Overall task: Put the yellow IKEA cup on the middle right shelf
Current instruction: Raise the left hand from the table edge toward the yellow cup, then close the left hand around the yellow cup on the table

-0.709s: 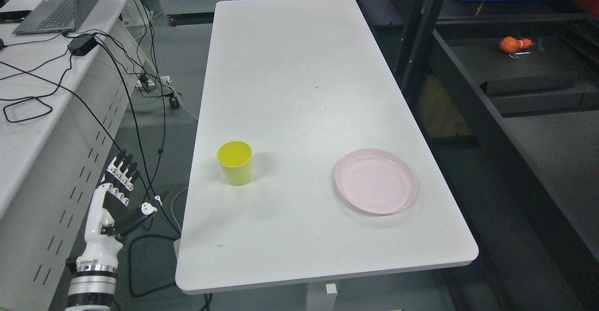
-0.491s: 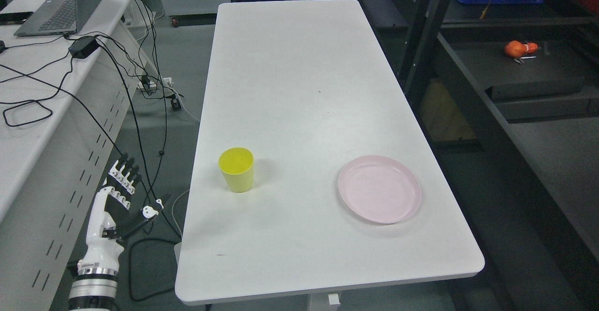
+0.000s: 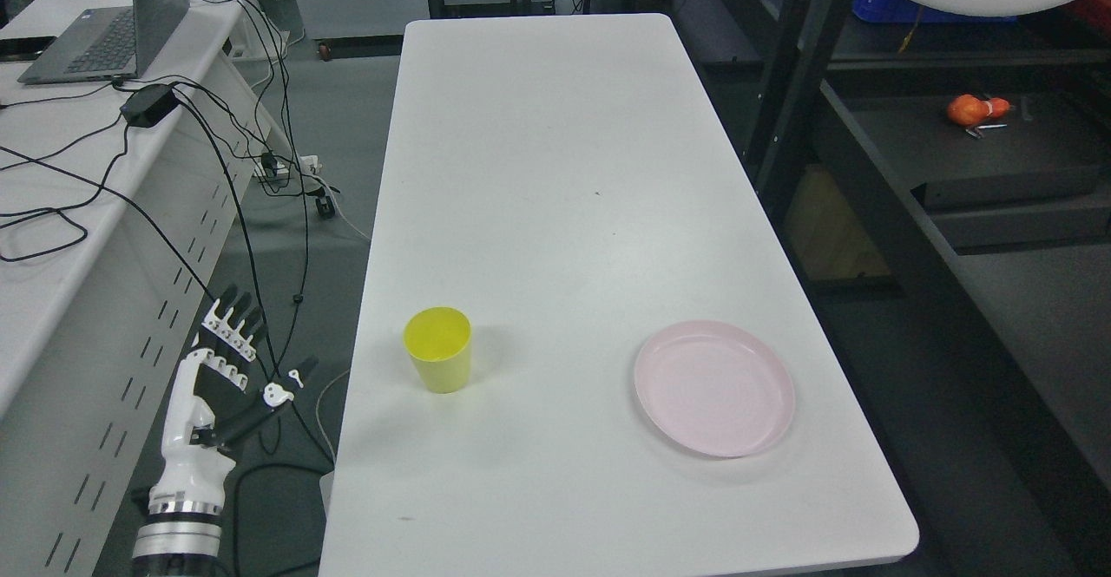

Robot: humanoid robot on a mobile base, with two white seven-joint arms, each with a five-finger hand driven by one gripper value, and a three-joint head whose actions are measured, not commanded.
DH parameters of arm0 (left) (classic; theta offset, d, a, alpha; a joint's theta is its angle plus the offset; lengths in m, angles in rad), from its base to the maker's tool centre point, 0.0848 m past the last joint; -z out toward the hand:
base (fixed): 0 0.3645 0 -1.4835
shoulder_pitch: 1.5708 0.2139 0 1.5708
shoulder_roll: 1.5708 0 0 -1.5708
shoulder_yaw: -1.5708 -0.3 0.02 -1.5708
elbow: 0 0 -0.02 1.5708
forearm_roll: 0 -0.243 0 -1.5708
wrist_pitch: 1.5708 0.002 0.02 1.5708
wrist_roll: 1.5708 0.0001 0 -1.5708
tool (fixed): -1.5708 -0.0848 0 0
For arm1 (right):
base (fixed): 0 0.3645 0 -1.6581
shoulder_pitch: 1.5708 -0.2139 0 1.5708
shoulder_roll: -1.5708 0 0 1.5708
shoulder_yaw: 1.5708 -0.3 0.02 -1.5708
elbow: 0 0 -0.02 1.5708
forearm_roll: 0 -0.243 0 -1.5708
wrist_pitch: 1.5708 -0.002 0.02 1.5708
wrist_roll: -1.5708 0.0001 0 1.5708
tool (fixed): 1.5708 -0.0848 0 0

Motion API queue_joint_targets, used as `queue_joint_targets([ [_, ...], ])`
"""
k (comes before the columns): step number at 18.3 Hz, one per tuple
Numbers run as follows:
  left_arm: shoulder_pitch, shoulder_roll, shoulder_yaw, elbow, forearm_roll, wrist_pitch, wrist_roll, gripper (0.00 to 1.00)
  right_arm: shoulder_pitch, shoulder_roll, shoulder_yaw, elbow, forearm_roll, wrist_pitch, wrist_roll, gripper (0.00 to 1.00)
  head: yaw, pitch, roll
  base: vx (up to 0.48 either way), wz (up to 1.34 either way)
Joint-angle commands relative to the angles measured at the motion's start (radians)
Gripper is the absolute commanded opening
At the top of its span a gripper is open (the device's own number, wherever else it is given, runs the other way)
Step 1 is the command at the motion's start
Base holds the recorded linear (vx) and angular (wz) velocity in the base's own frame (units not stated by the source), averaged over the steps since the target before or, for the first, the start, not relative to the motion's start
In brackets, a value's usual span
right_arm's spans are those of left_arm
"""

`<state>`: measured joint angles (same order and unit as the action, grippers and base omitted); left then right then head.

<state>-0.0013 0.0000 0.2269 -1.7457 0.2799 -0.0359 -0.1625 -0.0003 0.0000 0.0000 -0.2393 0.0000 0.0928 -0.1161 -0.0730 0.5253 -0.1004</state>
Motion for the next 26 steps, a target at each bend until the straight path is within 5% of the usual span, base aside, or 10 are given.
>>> queue_joint_targets([
  [1, -0.029, 0.017, -0.054, 0.087, 0.102, 0.001, -0.015, 0.98, 0.014, -0.017, 0.017, 0.000, -0.025, 0.001, 0.000, 0.99, 0.0000, 0.000, 0.000, 0.039, 0.03],
  [10, -0.207, 0.017, -0.067, 0.339, -0.036, 0.013, -0.014, 0.99, 0.014, -0.017, 0.017, 0.000, -0.025, 0.001, 0.000, 1.00, 0.0000, 0.000, 0.000, -0.005, 0.00],
  [19, -0.187, 0.017, -0.322, 0.307, -0.042, 0.001, -0.069, 0.99, 0.014, -0.017, 0.017, 0.000, -0.025, 0.001, 0.000, 1.00, 0.0000, 0.000, 0.000, 0.000, 0.00],
  [26, -0.177, 0.017, -0.366, 0.311, -0.073, 0.010, -0.071, 0.99, 0.014, -0.017, 0.017, 0.000, -0.025, 0.001, 0.000, 0.99, 0.0000, 0.000, 0.000, 0.000, 0.00],
])
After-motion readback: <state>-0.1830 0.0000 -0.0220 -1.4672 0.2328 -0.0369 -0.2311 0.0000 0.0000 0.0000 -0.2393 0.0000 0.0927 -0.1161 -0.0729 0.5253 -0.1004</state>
